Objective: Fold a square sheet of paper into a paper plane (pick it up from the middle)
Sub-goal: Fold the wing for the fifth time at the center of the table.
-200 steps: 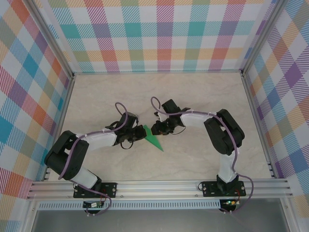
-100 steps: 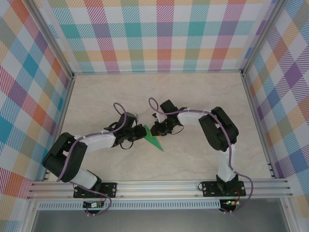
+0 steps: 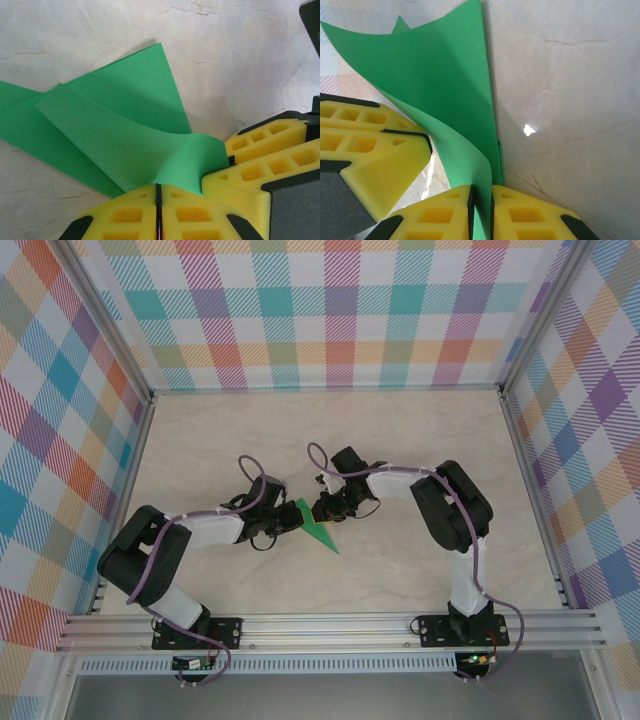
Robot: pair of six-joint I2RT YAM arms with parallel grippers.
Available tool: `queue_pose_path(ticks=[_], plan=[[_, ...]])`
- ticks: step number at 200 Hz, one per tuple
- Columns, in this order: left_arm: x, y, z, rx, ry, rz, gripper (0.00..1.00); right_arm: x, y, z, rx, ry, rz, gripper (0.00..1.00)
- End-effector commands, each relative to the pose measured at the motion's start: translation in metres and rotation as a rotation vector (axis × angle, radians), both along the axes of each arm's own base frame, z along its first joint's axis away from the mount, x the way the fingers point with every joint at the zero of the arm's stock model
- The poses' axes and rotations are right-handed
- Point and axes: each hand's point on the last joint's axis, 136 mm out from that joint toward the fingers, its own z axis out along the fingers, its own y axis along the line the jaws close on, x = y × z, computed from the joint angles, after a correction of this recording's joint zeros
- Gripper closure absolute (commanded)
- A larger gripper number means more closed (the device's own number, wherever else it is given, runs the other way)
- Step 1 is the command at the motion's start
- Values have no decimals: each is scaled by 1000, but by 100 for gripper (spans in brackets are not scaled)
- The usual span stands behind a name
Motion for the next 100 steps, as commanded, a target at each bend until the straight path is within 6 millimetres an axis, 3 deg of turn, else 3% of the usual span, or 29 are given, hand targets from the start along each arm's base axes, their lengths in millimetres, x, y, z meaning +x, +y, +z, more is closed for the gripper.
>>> queue_pose_path(ticks=[1,47,100], plan=[[5,1,-1,6,7,10,92,0,-1,-1,-5,2,20,82],[-3,9,-13,38,52,31,92,8,-3,19,-8,-51,-7,76],[-4,12,-11,45,46,38,92,19,-21,46,-57,-183,-94,69]])
